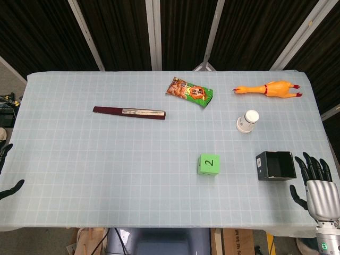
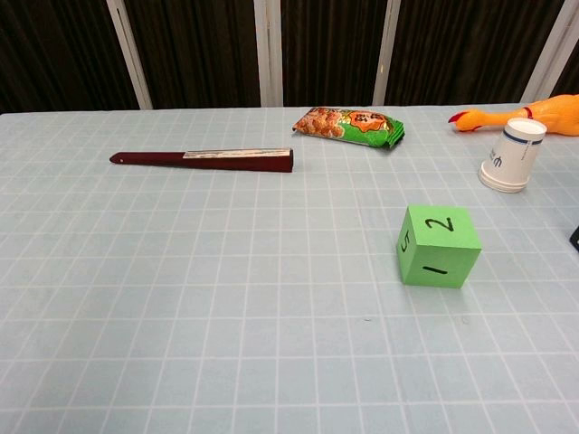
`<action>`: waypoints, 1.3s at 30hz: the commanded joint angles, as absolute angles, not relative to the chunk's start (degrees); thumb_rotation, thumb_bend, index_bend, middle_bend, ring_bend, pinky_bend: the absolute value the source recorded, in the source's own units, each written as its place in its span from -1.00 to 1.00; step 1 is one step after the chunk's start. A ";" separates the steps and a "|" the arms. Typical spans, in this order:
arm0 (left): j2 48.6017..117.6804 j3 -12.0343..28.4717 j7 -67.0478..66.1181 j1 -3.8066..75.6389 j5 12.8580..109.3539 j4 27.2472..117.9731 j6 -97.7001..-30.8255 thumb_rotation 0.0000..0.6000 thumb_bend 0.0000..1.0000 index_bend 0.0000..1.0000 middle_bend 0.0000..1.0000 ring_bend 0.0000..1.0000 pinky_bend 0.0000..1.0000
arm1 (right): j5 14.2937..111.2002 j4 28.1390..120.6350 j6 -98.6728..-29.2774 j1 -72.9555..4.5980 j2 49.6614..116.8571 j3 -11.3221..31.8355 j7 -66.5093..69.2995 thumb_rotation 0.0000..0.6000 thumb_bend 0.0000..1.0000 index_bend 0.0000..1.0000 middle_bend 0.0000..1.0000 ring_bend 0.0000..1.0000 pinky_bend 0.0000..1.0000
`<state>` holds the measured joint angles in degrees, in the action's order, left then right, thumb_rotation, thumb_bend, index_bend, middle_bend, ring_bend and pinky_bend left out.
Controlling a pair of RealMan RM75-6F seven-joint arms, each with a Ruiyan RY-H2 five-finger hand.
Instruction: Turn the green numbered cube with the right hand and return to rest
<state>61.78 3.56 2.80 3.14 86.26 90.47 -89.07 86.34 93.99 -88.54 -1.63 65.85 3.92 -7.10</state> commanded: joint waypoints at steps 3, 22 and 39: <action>61.86 3.46 2.75 3.07 86.84 90.48 -89.52 1.00 -0.46 -1.00 -1.00 -1.00 -0.98 | 86.46 93.90 -88.30 -1.69 65.89 3.78 -7.29 1.00 -0.20 -0.77 -0.90 -0.84 -0.95; 61.45 3.58 4.63 2.62 87.45 90.27 -90.77 1.00 -0.46 -1.00 -1.00 -1.00 -0.98 | 87.36 95.26 -87.83 -1.77 65.07 3.19 -6.82 1.00 -0.20 -0.78 -0.90 -0.84 -0.95; 62.72 4.06 4.49 2.56 87.79 89.19 -91.98 1.00 -0.46 -1.00 -1.00 -1.00 -0.98 | 76.92 114.72 -59.88 -22.46 57.52 11.26 -17.39 1.00 0.09 -0.78 0.64 0.73 0.59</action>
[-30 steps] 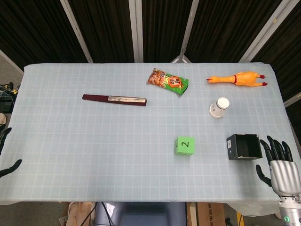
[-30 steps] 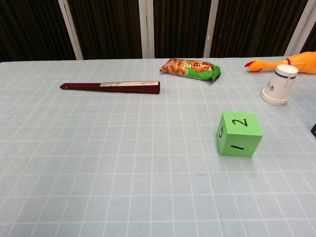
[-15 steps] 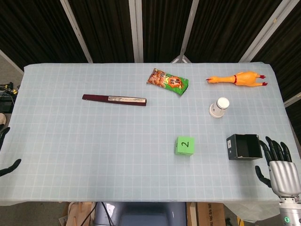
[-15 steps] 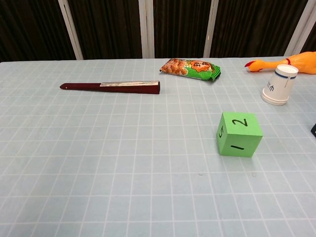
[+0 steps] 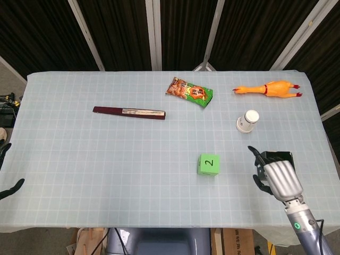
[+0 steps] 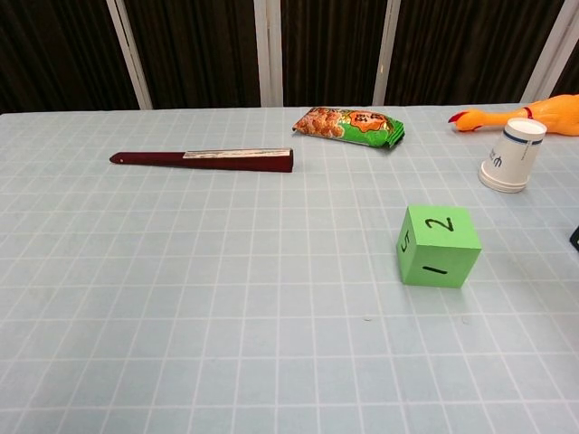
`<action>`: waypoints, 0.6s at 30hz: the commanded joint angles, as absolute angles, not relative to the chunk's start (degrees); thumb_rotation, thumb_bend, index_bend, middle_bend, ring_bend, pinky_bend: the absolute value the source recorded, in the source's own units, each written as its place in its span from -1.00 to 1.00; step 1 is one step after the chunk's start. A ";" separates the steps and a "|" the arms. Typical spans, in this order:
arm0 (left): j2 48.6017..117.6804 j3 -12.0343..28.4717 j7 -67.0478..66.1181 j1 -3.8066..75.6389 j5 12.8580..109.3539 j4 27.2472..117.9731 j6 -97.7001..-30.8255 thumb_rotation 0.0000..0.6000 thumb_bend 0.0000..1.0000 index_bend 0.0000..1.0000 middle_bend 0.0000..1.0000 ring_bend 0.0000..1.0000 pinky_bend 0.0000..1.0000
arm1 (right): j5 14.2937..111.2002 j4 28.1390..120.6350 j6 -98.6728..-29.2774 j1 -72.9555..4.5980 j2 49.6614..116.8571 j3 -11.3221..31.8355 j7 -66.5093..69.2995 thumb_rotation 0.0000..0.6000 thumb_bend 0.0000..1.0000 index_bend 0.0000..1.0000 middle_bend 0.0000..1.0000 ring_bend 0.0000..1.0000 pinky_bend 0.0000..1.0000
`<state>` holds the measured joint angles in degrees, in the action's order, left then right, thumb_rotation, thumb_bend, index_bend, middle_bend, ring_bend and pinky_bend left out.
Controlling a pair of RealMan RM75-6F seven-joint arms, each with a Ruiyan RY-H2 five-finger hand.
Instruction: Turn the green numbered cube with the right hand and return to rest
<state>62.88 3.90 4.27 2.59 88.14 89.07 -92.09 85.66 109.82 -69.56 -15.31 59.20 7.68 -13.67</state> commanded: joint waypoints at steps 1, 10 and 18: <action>62.66 4.23 4.58 2.57 87.43 89.19 -91.89 1.00 -0.46 -1.00 -1.00 -1.00 -0.98 | 74.11 115.55 -56.57 -24.65 57.21 11.69 -19.33 1.00 0.19 -0.78 0.68 0.76 0.61; 62.17 4.68 5.04 3.14 86.10 89.27 -90.33 1.00 -0.46 -1.00 -1.00 -1.00 -0.98 | 46.04 119.44 -45.28 -41.62 59.08 10.83 -38.04 1.00 0.46 -0.79 0.72 0.79 0.62; 61.64 5.06 6.08 3.48 85.06 89.24 -89.27 1.00 -0.46 -1.00 -1.00 -1.00 -0.98 | 22.63 123.28 -49.12 -56.97 62.31 5.38 -50.43 1.00 0.52 -0.82 0.72 0.79 0.62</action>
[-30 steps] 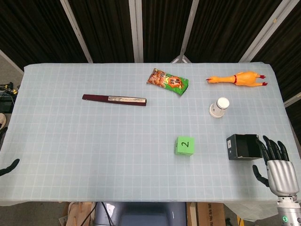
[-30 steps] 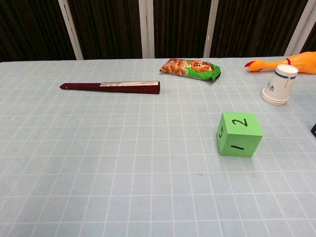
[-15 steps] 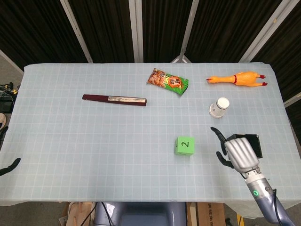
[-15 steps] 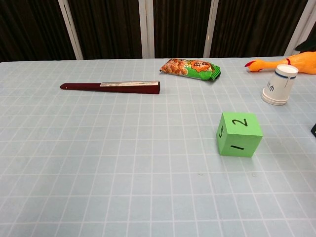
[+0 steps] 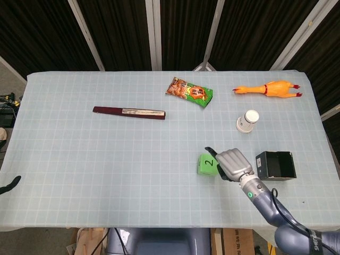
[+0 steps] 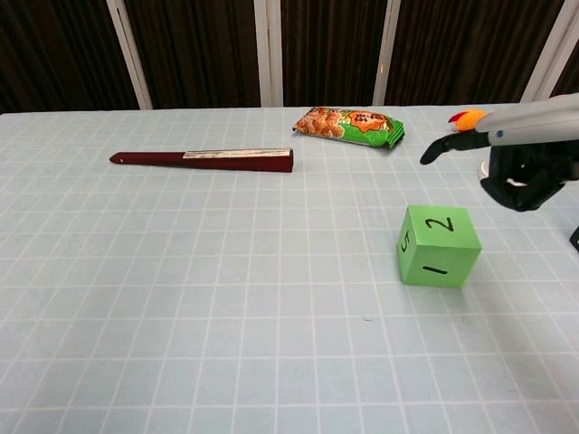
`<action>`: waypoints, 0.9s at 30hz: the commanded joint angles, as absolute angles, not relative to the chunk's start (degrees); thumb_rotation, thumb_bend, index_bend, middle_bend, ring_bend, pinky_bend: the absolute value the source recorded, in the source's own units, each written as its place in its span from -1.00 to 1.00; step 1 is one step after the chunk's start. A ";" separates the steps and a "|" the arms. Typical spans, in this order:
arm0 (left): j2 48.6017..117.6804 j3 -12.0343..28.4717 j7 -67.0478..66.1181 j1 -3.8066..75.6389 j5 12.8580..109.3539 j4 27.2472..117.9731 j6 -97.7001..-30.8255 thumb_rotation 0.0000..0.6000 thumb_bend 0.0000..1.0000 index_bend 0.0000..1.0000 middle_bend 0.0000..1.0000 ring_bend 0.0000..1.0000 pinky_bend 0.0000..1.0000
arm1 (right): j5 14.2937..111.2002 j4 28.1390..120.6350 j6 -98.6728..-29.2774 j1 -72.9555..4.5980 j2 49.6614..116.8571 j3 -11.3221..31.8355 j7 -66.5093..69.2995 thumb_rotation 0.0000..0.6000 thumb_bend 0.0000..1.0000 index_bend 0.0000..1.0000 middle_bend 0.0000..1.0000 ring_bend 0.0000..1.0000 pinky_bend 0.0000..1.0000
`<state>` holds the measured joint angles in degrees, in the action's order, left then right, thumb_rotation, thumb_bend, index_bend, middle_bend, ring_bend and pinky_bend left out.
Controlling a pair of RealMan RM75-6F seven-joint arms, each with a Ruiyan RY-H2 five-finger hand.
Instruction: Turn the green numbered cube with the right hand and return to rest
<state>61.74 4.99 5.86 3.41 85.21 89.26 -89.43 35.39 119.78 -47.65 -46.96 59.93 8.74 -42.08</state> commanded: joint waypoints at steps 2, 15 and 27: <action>61.51 5.16 6.42 3.58 84.72 89.18 -88.91 1.00 -0.46 -1.00 -1.00 -1.00 -0.98 | 17.79 124.33 -50.87 -60.25 63.17 4.61 -52.23 1.00 0.53 -0.82 0.72 0.79 0.62; 61.32 5.07 6.40 3.78 84.54 89.35 -88.35 1.00 -0.46 -1.00 -1.00 -1.00 -0.98 | 1.51 126.07 -57.92 -72.98 68.81 2.22 -57.30 1.00 0.53 -0.80 0.72 0.79 0.62; 61.12 5.13 6.72 3.89 84.24 89.40 -88.00 1.00 -0.46 -1.00 -1.00 -1.00 -0.98 | -5.52 124.59 -59.72 -78.04 71.03 0.51 -58.64 1.00 0.53 -0.77 0.72 0.80 0.62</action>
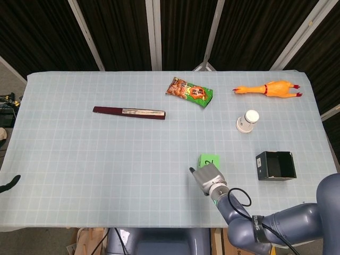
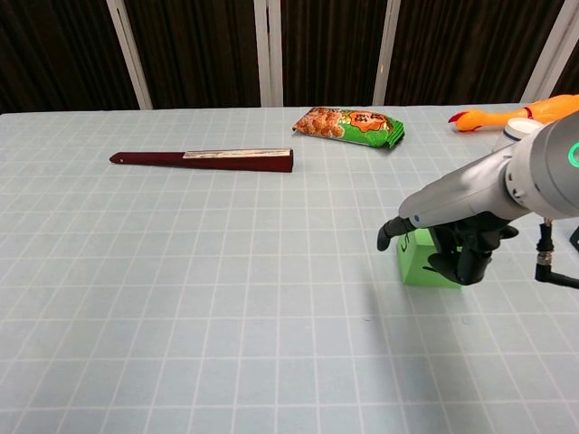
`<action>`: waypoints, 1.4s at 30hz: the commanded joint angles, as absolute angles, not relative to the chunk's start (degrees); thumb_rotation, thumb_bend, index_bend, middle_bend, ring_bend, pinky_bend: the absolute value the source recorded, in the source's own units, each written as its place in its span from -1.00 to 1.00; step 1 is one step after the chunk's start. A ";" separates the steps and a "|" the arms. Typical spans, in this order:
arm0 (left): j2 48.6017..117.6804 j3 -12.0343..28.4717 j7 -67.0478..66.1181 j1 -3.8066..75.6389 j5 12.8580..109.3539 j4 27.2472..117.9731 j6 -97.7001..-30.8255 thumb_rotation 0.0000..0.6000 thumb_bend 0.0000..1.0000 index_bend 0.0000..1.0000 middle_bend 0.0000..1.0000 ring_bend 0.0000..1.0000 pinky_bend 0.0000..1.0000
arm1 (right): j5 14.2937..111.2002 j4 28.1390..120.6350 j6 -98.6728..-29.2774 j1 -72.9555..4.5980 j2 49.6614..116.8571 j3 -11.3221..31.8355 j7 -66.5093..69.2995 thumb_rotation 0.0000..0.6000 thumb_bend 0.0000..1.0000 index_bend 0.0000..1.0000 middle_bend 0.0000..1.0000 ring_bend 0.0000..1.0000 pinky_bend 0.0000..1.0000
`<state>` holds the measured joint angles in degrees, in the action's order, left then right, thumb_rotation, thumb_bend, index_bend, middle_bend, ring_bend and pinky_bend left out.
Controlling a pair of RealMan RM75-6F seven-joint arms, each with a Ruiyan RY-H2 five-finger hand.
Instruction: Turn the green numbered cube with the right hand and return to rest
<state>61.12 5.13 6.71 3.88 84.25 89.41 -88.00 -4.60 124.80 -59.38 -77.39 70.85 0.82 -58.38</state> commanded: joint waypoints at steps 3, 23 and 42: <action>61.12 5.13 6.57 3.91 84.10 89.44 -87.88 1.00 -0.46 -1.00 -1.00 -1.00 -0.98 | -6.74 124.50 -59.96 -78.77 71.20 0.20 -58.71 1.00 0.53 -0.76 0.72 0.80 0.62; 61.07 5.09 6.47 3.85 84.07 89.64 -87.97 1.00 -0.46 -1.00 -1.00 -1.00 -0.98 | -8.13 124.44 -59.81 -79.99 71.16 -1.73 -57.08 1.00 0.53 -0.75 0.72 0.80 0.62; 61.03 5.11 6.36 3.90 83.91 89.69 -87.81 1.00 -0.46 -1.00 -1.00 -1.00 -0.98 | -9.25 124.37 -59.51 -81.20 70.66 -3.04 -56.82 1.00 0.53 -0.75 0.72 0.81 0.62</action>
